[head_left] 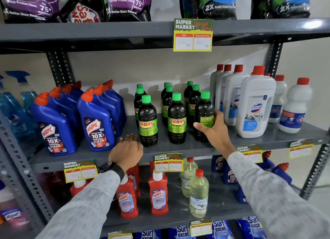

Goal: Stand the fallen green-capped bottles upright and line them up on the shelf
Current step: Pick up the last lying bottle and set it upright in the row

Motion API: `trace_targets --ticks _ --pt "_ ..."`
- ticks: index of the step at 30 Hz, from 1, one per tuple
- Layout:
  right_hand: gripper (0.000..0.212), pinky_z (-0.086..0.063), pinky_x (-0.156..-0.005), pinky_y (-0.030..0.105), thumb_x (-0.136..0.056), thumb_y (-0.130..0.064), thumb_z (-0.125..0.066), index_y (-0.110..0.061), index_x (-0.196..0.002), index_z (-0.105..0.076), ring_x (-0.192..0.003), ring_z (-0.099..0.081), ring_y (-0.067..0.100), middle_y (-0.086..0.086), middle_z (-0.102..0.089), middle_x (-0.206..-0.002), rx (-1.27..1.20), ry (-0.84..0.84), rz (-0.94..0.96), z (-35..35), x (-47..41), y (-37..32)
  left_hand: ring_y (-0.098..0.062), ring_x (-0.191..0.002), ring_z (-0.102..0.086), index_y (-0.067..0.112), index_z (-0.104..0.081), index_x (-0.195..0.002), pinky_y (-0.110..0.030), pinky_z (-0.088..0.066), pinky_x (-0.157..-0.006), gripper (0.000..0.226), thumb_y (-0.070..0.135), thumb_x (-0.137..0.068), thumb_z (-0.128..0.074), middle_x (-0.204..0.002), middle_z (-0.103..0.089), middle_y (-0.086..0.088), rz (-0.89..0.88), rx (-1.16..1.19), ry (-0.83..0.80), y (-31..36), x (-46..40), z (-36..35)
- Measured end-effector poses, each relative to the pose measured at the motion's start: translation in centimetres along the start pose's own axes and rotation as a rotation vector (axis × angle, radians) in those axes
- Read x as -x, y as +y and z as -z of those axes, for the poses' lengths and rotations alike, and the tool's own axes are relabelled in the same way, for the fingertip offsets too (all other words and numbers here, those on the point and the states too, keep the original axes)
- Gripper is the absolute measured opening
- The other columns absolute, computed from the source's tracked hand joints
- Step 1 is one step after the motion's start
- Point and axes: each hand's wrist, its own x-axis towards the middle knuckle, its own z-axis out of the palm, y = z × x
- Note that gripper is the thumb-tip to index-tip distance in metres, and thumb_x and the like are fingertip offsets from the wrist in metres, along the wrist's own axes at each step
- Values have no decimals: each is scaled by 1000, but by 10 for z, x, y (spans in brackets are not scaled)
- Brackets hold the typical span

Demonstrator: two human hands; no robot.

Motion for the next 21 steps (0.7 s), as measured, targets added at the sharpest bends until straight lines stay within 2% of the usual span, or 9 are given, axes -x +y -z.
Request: trace_targets --ticks 2,4,6,7,10,14,16,19,21 --pt "92 -51 -107 40 -75 -29 -89 -18 -153 -39 -118 -68 20 0 -70 -128 -139 -87 -42 6 -7 6 -26 -141 -47 10 -54 -139 -44 -27 -120 52 32 -103 -24 -150 -53 -12 -4 -6 6 0 -1 -1" --pt "78 -49 -111 47 -79 -7 -79 -11 -150 -46 -125 -66 33 10 -71 -130 -242 -127 -55 9 -14 12 -26 -142 -46 9 -53 -141 -44 -27 -120 51 31 -104 -25 -152 -52 -12 3 -7 14 1 -1 -1" --pt "64 -49 -111 53 -84 9 -72 -6 -143 -53 -123 -66 37 14 -72 -128 -239 -126 -39 11 -15 17 -25 -143 -44 10 -53 -142 -43 -27 -121 55 33 -102 -22 -154 -51 -12 8 -13 12 2 -1 0" --pt "61 -50 -110 53 -84 6 -75 -8 -141 -56 -121 -69 34 12 -73 -126 -202 -112 -40 11 -13 17 -25 -144 -44 9 -53 -142 -43 -27 -121 59 35 -101 -19 -154 -50 -12 8 -16 9 2 -1 0" --pt "63 -56 -102 48 -75 -24 -90 -19 -131 -62 -112 -71 22 2 -74 -122 -71 -67 -33 4 -8 15 -25 -144 -43 9 -53 -142 -43 -26 -120 66 38 -97 -14 -154 -50 -12 10 -13 3 2 0 1" --pt "73 -61 -92 45 -57 -55 -92 -26 -119 -65 -104 -71 20 3 -72 -117 36 20 11 -1 -7 16 -24 -144 -43 9 -53 -142 -42 -25 -121 51 31 -105 -25 -155 -49 -12 5 -10 4 2 -1 0" --pt "75 -59 -96 43 -63 -49 -91 -24 -127 -62 -107 -70 18 2 -71 -121 -5 -1 18 1 -4 12 -24 -145 -43 10 -54 -142 -42 -25 -121 50 31 -105 -26 -155 -49 -12 7 -7 10 2 -1 -1" --pt "69 -49 -111 45 -83 -22 -82 -21 -145 -53 -120 -67 19 0 -71 -129 -144 -116 0 8 0 11 -24 -149 -38 11 -51 -145 -42 -23 -123 52 33 -105 -25 -159 -45 -11 1 -2 9 0 -2 -3" --pt "69 -46 -114 50 -81 -13 -73 -18 -147 -54 -124 -67 23 2 -73 -130 -213 -159 5 12 -3 14 -24 -150 -37 11 -51 -146 -42 -22 -123 52 32 -106 -25 -160 -44 -11 2 2 9 -1 -2 -3"
